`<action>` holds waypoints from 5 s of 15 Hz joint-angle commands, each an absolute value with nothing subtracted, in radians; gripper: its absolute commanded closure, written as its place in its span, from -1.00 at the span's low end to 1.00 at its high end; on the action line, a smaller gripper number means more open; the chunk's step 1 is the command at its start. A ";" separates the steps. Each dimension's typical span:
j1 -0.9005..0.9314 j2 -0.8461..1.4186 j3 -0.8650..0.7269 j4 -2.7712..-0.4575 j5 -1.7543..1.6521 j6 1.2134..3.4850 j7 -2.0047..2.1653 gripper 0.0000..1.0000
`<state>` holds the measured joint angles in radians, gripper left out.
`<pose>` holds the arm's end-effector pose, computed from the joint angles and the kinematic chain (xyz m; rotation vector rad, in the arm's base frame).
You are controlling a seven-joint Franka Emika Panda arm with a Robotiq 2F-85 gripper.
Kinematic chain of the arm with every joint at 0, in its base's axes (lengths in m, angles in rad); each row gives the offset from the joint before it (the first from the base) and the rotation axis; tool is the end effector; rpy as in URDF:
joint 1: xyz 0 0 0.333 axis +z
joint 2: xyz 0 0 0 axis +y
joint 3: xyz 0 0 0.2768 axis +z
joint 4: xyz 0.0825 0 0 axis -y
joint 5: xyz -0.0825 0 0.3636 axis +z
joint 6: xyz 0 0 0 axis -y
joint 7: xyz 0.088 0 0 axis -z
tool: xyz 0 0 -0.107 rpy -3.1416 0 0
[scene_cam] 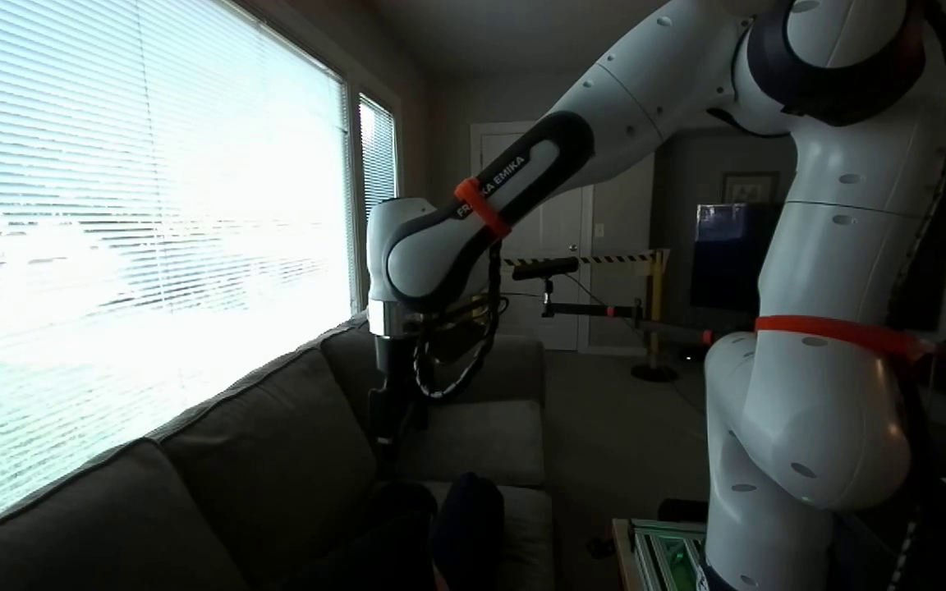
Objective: Move the dark blue pillow to the right then move the orange pillow to the left.
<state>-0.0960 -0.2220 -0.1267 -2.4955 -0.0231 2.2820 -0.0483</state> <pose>0.4285 -0.0965 0.3421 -3.1228 0.2447 -0.0130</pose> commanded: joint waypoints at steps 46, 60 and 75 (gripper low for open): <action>-0.083 0.380 -0.069 -2.511 1.084 3.241 -0.884 -1.00; -0.117 0.449 -0.065 -2.424 0.972 3.262 -0.448 -1.00; -0.089 0.531 -0.151 -2.421 0.841 3.230 -0.032 -1.00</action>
